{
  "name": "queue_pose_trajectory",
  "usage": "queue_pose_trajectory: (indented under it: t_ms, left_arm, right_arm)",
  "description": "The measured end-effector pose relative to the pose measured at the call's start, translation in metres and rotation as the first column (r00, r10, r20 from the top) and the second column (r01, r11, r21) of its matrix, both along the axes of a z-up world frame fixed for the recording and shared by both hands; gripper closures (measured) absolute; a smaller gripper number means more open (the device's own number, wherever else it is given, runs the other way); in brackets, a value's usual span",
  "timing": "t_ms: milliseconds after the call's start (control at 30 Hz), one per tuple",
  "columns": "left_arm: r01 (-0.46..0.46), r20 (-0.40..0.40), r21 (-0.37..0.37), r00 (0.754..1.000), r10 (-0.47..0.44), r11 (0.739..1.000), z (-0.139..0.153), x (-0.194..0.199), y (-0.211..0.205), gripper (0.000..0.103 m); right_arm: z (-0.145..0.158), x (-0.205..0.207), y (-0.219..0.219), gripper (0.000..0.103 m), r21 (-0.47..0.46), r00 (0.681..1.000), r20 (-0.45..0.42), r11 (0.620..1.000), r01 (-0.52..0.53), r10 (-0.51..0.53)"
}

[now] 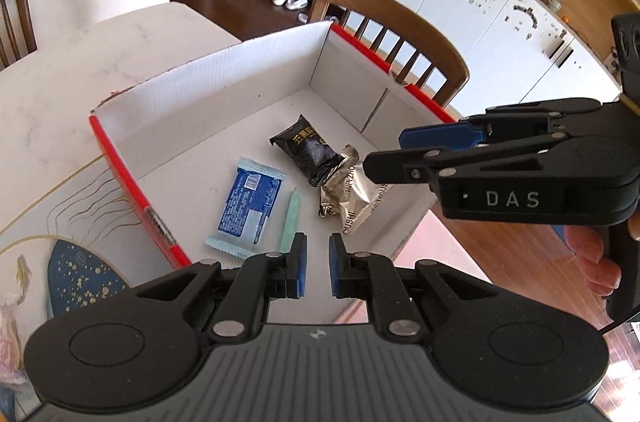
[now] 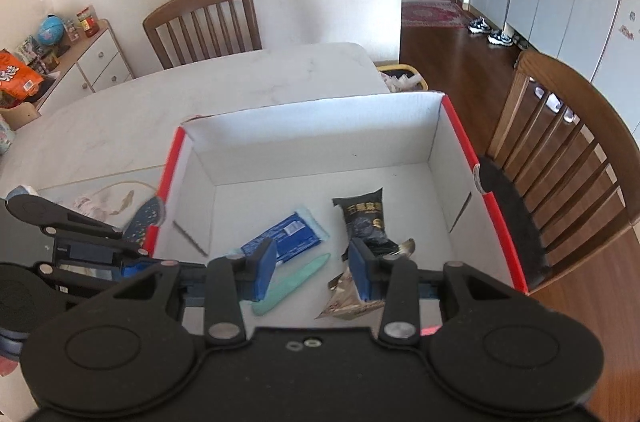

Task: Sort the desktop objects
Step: 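Withdraw both open grippers from the box back toward the table items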

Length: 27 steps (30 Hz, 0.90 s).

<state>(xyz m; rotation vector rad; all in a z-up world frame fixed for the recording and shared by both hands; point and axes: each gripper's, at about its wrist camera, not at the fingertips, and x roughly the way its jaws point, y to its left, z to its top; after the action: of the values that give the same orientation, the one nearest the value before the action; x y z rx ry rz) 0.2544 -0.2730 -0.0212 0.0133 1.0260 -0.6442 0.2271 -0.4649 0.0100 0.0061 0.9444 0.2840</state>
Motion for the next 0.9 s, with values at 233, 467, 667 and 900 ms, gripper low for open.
queue_pose_trajectory:
  t_ms: [233,467,667,900]
  left_arm:
    - [-0.026,0.04,-0.026,0.999,0.027,0.999,0.012,-0.026,0.02,0.093]
    - [-0.039,0.082,-0.042,0.996,0.042,0.998,0.019,-0.05,0.04,0.093]
    - [-0.042,0.102,-0.042,0.994,0.046,0.998,0.021,-0.065,0.058,0.093]
    - [-0.064,0.11,-0.056,0.991,0.07,0.996,0.019,-0.08,0.082,0.093]
  right_arm:
    - [0.006,-0.021,0.01,0.064,0.038,1.0,0.009,0.999,0.004,-0.004]
    - [0.009,-0.041,0.028,0.063,0.032,0.999,0.037,0.999,-0.01,0.009]
    - [0.01,-0.053,0.041,0.06,0.03,0.999,0.048,1.0,-0.005,0.003]
    - [0.01,-0.064,0.06,0.055,0.037,0.998,0.059,0.999,-0.011,0.008]
